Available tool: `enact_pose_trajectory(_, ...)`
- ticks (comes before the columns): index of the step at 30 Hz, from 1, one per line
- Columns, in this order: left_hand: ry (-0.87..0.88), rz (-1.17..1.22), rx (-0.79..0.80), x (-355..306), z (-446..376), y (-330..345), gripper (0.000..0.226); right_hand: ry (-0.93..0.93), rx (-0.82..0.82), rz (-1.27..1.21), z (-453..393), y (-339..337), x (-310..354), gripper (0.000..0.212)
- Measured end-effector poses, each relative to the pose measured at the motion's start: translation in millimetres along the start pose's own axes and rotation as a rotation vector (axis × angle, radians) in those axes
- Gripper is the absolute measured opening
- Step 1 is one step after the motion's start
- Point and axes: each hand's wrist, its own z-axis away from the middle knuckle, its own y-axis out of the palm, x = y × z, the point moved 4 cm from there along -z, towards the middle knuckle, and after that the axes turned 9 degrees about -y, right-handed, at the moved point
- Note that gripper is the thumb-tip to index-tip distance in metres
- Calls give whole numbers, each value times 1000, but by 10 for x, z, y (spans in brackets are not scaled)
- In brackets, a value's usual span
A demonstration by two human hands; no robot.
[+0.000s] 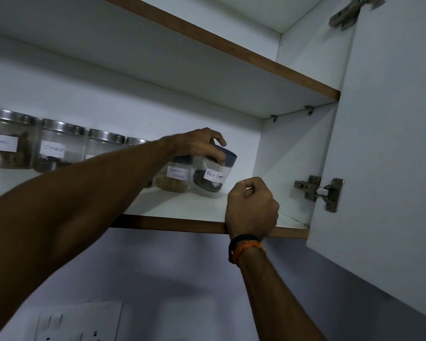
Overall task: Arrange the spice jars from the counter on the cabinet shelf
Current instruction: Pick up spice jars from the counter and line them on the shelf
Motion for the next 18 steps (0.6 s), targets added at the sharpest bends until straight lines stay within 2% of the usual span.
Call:
enact_pose_trajectory(6, 2, -126, 99, 8, -86, 69, 77, 9, 10, 8, 3, 8, -5, 17)
enact_pose_trajectory(18, -146, -316, 106, 191, -304, 81, 48, 2, 14, 10, -4, 28, -20, 18)
